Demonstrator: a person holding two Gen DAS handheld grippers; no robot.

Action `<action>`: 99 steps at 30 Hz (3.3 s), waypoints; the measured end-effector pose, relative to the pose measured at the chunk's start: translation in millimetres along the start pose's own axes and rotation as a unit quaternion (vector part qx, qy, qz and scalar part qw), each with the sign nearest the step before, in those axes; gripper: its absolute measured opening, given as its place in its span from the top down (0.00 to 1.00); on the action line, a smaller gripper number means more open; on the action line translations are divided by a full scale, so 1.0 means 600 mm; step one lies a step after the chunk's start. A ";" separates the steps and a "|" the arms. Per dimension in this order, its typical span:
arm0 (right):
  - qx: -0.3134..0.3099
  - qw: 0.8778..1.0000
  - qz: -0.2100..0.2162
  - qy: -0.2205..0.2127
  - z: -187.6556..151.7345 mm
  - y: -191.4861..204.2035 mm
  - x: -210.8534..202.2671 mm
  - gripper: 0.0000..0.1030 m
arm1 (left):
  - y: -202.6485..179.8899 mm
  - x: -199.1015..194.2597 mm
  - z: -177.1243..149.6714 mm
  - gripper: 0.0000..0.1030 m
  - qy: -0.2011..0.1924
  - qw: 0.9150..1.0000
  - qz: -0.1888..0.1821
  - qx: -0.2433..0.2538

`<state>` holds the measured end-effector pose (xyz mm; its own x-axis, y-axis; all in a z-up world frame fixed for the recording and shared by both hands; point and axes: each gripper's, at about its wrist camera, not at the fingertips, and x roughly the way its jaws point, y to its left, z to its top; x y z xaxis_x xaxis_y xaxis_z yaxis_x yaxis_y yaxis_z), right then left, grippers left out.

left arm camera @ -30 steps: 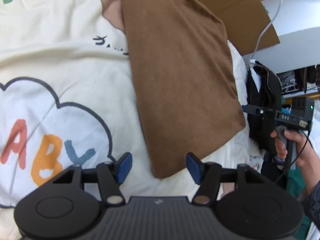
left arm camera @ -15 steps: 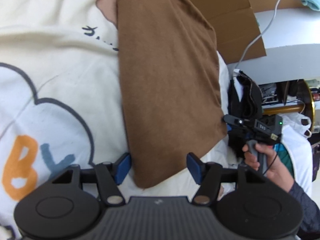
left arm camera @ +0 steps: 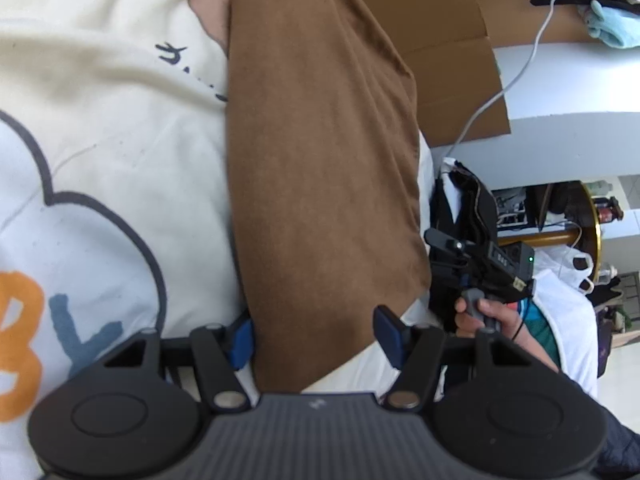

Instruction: Fold clothes

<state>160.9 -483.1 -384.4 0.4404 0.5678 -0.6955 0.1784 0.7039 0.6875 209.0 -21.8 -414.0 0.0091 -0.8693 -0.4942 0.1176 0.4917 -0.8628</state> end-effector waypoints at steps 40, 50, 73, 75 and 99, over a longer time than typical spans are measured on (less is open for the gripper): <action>-0.005 0.999 -0.003 0.042 -0.045 0.041 -0.013 0.81 | 0.001 -0.086 0.016 0.90 0.018 0.999 -0.032 0.037; 0.017 0.996 0.024 0.084 -0.100 0.078 0.018 0.81 | 0.024 -0.155 0.019 0.91 0.014 0.999 -0.027 0.041; -0.016 0.994 -0.023 0.107 -0.096 0.102 0.027 0.58 | 0.031 -0.154 0.015 0.55 0.037 0.992 0.112 0.035; -0.047 0.992 -0.057 0.104 -0.089 0.120 0.020 0.52 | 0.019 -0.162 0.019 0.51 0.030 0.990 0.130 0.044; -0.108 0.985 -0.129 -0.035 0.109 0.172 -0.017 0.38 | -0.087 -0.139 0.179 0.37 -0.057 0.967 0.195 0.155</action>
<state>232.5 -444.5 -292.7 0.4664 0.3330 -0.8195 0.1045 0.8992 0.4249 308.6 19.6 -316.1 0.2205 -0.6296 -0.7449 0.3753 0.7597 -0.5310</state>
